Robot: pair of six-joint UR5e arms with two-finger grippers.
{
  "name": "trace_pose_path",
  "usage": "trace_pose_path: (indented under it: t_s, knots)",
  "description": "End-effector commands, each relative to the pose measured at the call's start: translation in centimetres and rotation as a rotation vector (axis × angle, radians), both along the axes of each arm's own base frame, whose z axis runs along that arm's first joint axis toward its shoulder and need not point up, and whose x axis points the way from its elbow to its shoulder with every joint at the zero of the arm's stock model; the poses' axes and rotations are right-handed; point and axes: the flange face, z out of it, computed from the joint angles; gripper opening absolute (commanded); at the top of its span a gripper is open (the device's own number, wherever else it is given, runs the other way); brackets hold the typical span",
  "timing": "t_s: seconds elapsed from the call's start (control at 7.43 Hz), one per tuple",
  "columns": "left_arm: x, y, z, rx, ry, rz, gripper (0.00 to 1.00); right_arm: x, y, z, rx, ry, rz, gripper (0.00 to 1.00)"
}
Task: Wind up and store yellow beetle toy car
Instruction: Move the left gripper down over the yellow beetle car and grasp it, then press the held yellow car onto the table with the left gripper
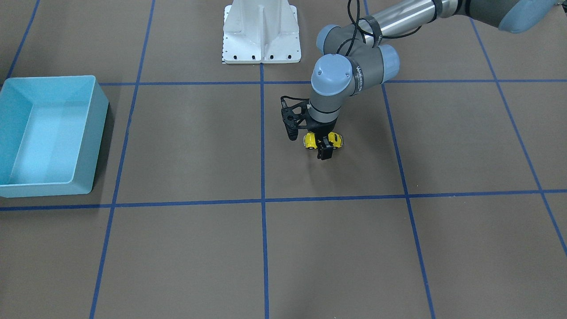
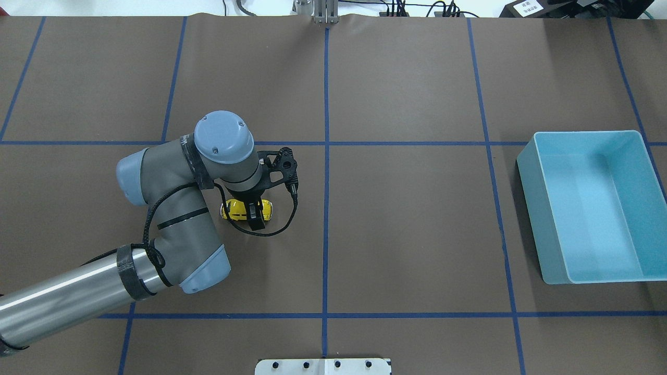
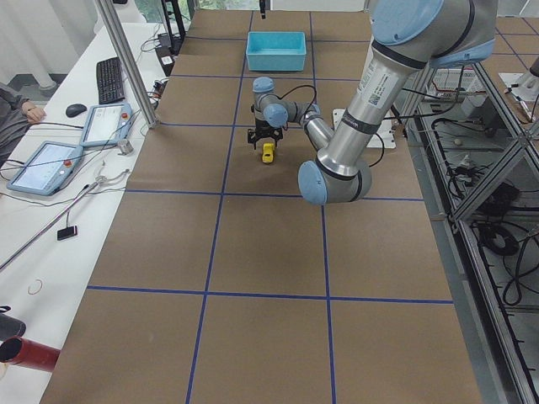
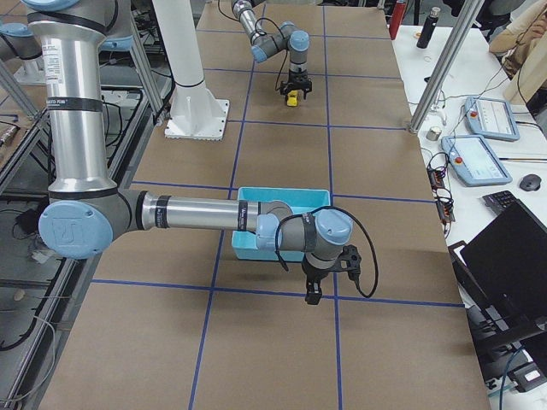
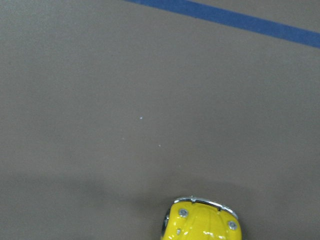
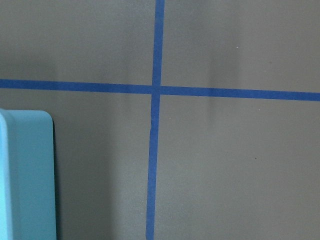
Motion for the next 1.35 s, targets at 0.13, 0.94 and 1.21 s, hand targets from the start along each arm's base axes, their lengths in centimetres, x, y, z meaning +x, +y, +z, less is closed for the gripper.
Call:
trace_pose_path:
  t_s: [0.13,0.94,1.21]
  knots:
    - [0.03,-0.07,0.34,-0.004,0.002,0.003,0.85,0.00,-0.03,-0.04,0.003,0.000,0.000,1.00]
    - [-0.22,0.12,0.05,-0.006,0.007,0.003,0.69,-0.01,-0.19,-0.13,0.025,-0.001,0.000,1.00]
    - [-0.20,0.24,0.36,-0.007,0.004,0.005,0.70,-0.02,-0.18,-0.14,0.025,-0.003,0.000,1.00]
